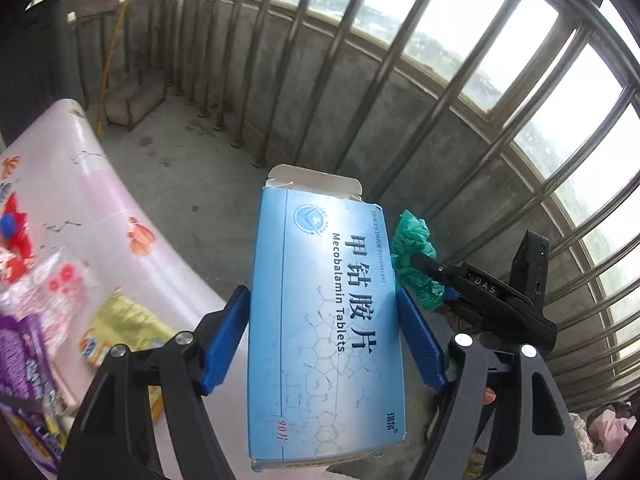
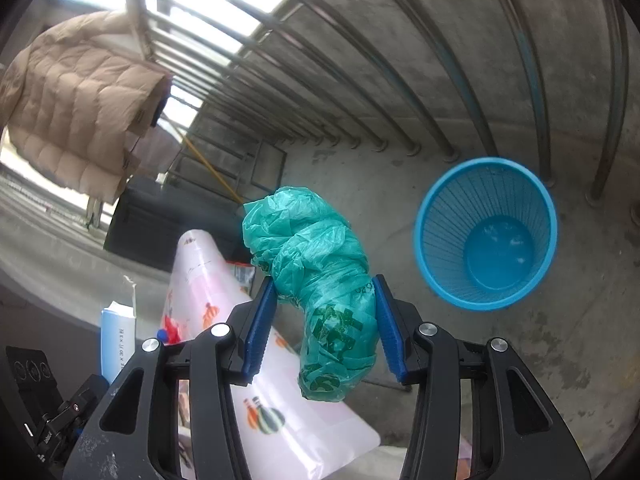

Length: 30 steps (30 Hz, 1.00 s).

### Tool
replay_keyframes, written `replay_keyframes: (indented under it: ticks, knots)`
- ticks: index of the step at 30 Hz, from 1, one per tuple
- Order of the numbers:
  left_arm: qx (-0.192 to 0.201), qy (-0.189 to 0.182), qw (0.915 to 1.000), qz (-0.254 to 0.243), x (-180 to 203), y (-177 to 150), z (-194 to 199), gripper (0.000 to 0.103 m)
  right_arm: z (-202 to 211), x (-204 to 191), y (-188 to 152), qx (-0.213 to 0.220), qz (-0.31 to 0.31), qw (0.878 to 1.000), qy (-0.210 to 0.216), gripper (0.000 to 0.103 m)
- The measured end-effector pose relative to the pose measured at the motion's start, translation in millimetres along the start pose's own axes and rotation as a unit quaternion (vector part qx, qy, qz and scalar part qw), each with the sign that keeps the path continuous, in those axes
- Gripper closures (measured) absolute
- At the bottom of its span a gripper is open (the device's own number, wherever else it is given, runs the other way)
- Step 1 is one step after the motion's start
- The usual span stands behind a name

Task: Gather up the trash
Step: 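Open the left gripper dropping the box while the right gripper releases the bag, then move both grippers back over the table toward the remaining wrappers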

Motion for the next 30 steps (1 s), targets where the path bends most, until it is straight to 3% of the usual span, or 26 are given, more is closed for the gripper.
replay_keyframes:
  ticks: [4,9,12,21,26,30]
  knots:
    - [-0.067,0.004,0.9975,-0.022,41.5,25.8,-99.1,0.031,-14.2,54.6,24.4,0.016,-0.057,0.998,-0.037,0.055]
    - [-0.08,0.001,0.9967,-0.009,73.7,55.1,-175.0,0.02,-27.9,120.4,50.2,0.036,-0.092,0.99,-0.101,0.035]
    - [-0.063,0.003,0.9979,0.011,74.2,65.0,-186.6,0.017,-32.6,145.9,51.6,0.032,-0.118,0.986,-0.11,0.035]
    - [-0.001,-0.005,0.9999,-0.013,51.5,54.4,-137.0,0.016,-24.6,123.1,43.7,0.052,-0.058,0.991,-0.11,0.035]
    - [0.046,-0.017,0.9988,-0.01,38.9,34.9,-81.5,0.016,-13.3,84.2,41.7,0.073,0.011,0.991,-0.113,0.033]
    - [0.081,-0.031,0.9961,-0.012,20.1,12.4,-24.6,0.016,1.4,35.5,37.3,0.102,0.098,0.981,-0.132,0.023]
Point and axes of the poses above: each gripper's, at about its wrist camera, not at the fingertips, and z roughly against the way its jaws point, x to its right, y to its top, the point moved 6 cm from there along -z, roughly the way its jaws point, and after that the axes turned 9 degrees about y, right-handed, at the moved point
